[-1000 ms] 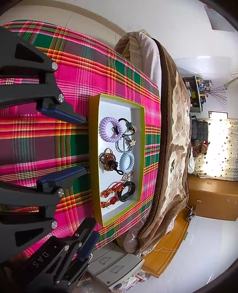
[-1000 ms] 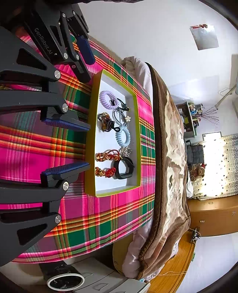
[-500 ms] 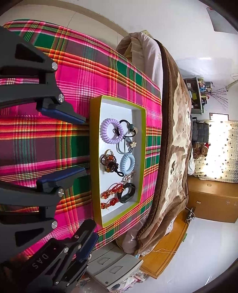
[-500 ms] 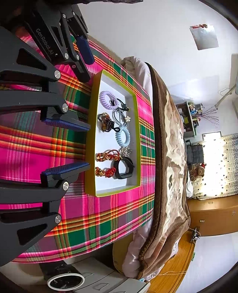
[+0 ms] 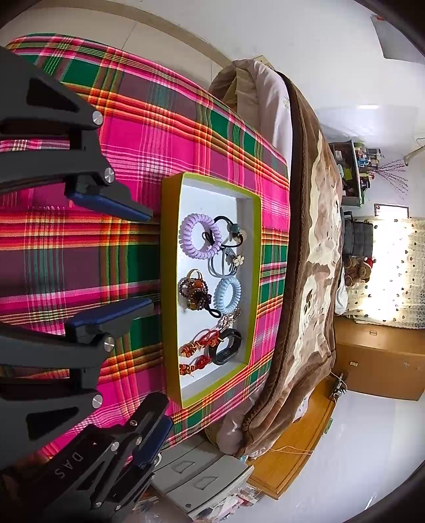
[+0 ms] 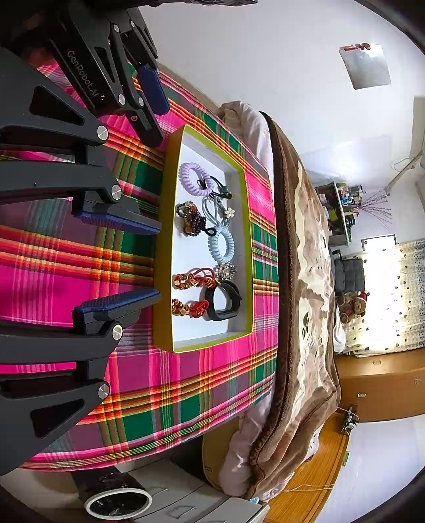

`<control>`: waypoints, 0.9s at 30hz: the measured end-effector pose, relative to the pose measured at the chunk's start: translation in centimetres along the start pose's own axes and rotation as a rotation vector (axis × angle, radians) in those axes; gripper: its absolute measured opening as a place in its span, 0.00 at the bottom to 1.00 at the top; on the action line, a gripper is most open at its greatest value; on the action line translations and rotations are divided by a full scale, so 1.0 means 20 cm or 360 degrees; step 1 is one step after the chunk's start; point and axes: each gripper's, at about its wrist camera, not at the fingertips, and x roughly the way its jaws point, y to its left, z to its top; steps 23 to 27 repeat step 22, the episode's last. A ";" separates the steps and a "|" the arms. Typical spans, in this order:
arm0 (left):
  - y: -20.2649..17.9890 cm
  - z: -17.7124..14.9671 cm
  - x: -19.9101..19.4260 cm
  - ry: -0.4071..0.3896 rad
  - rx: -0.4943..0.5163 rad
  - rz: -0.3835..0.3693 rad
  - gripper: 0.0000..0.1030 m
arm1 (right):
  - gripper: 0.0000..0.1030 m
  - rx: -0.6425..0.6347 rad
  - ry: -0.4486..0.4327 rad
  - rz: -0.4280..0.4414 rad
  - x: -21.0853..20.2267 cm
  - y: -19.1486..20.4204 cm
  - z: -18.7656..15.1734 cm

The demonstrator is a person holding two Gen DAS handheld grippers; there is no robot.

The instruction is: Organize jewelry

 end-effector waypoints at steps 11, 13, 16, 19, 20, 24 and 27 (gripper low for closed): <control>0.00 0.00 0.00 0.0008 -0.0009 0.0010 0.49 | 0.35 0.0006 0.0000 -0.0009 0.00 -0.01 0.00; 0.00 0.00 0.00 0.0007 -0.0010 0.0013 0.49 | 0.35 0.0007 0.0000 -0.0008 0.00 -0.01 0.00; 0.00 0.00 0.00 0.0007 -0.0008 0.0019 0.49 | 0.35 0.0008 0.0003 -0.0008 0.00 -0.01 -0.01; 0.00 0.00 0.00 0.0009 -0.0006 0.0019 0.49 | 0.35 0.0009 0.0002 -0.0009 0.00 -0.01 -0.01; 0.00 0.00 0.00 0.0009 -0.0007 0.0019 0.49 | 0.35 0.0012 0.0001 -0.0009 0.00 -0.01 -0.01; 0.00 0.00 0.00 0.0007 -0.0004 0.0021 0.49 | 0.35 0.0012 0.0001 -0.0008 0.00 -0.01 -0.01; 0.00 0.00 0.00 0.0007 -0.0004 0.0021 0.49 | 0.35 0.0012 0.0001 -0.0008 0.00 -0.01 -0.01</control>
